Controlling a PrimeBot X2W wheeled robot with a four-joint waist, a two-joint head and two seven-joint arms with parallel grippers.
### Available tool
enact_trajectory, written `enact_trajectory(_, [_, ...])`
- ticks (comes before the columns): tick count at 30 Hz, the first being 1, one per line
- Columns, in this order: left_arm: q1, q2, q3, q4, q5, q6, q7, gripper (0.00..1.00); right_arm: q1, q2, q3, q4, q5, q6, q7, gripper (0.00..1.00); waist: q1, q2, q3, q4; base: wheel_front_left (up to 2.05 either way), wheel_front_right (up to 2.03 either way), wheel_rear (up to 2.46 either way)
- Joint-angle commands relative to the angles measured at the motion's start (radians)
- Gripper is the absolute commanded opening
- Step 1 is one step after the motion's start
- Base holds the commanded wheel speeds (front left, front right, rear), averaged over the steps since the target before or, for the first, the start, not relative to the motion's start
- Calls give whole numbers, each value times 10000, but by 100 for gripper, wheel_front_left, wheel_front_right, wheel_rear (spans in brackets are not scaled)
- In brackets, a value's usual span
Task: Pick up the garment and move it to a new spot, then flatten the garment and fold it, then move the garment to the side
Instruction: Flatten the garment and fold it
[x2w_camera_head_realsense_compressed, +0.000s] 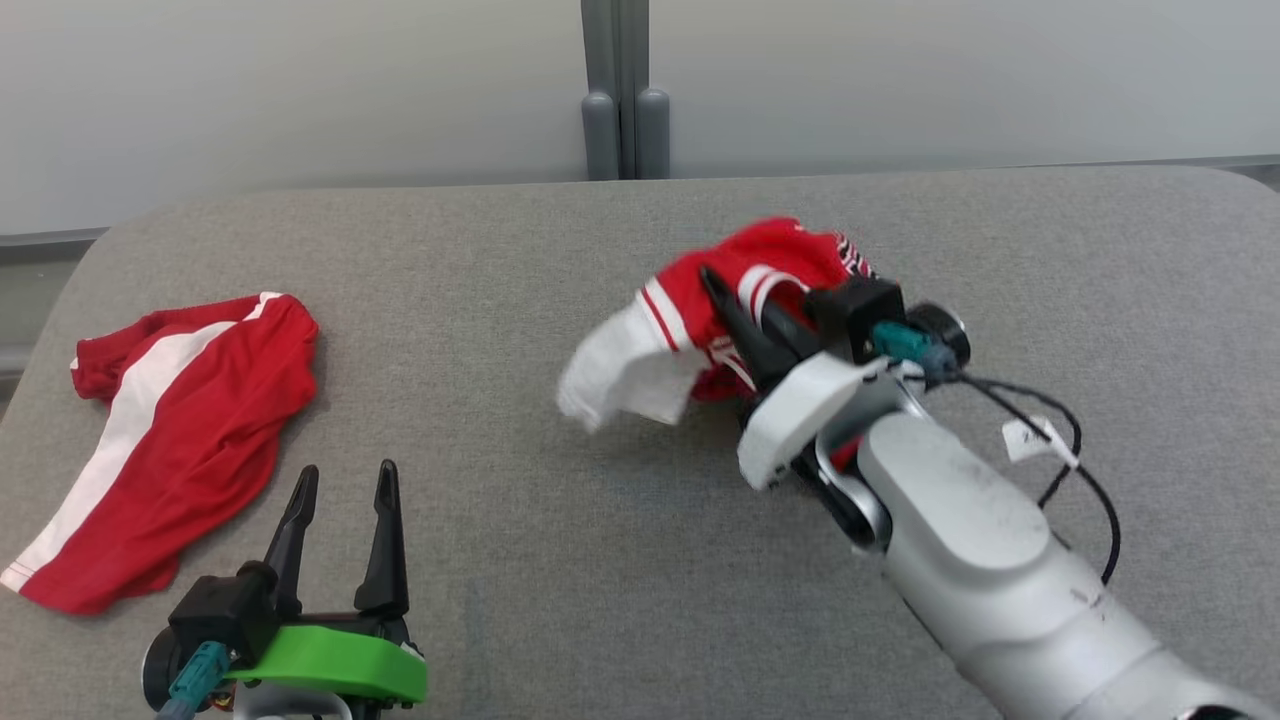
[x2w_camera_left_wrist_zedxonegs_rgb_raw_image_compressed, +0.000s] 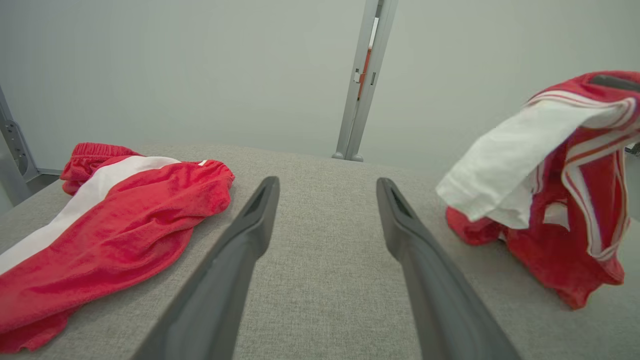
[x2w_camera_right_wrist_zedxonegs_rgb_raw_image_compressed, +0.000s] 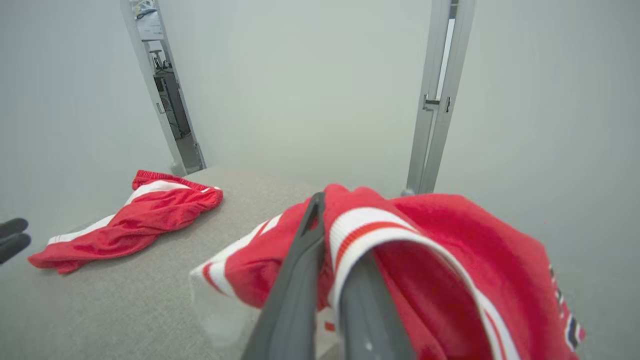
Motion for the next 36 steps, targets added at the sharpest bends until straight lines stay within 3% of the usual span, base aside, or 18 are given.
enact_trajectory(1, [30, 66, 54, -40, 143, -35, -6, 100, -464, -26, 39, -117, 127, -10, 34, 0, 0, 0, 21, -30, 0, 0, 0])
enact_trajectory(7, [12, 42, -58, -122, 144, -35, -6, 100, -2173, -27, -106, -893, 964, -10, -155, 0, 0, 0, 171, -69, 0, 0, 0])
enact_trajectory(11, [-91, 33, -158, -144, 113, -36, -6, 100, -2580, -43, -825, -1745, 1745, -10, -308, 0, 0, 0, 286, -131, 0, 0, 0])
enact_trajectory(13, [-164, 30, -175, -179, 104, -36, -6, 100, -2488, -114, -1382, -1969, 1572, -10, -349, 0, 0, 0, 371, -199, 0, 0, 0])
enact_trajectory(17, [-279, 26, -225, -219, 117, -36, -6, 100, -1541, -327, -2788, -1375, 978, -12, -345, 0, 0, 0, 504, -344, 0, 0, 0])
enact_trajectory(23, [-456, 36, -369, -209, 87, -36, -6, 100, -259, -298, -5223, 601, 257, -9, -353, 1, 0, 0, 697, -537, 0, 0, 0])
enact_trajectory(24, [-491, 44, -411, -211, 78, -36, -6, 100, -113, -274, -5572, 954, 101, -9, -353, 37, 0, 0, 724, -567, 0, 0, 0])
enact_trajectory(25, [-501, 58, -441, -210, 73, -36, -6, 100, -21, -258, -5900, 1179, 69, -9, -353, 100, 0, 0, 745, -597, 0, 0, 0])
enact_trajectory(30, [-597, 129, -522, -200, 22, -36, -6, 100, 262, -145, -6898, 1836, -399, -7, -355, 100, 0, 0, 822, -697, 0, 0, 0])
enact_trajectory(36, [-563, 122, -593, -154, 0, -36, -6, 100, 766, -86, -6155, 1713, -399, -7, 166, 100, 0, 0, 717, -656, 0, 0, 0])
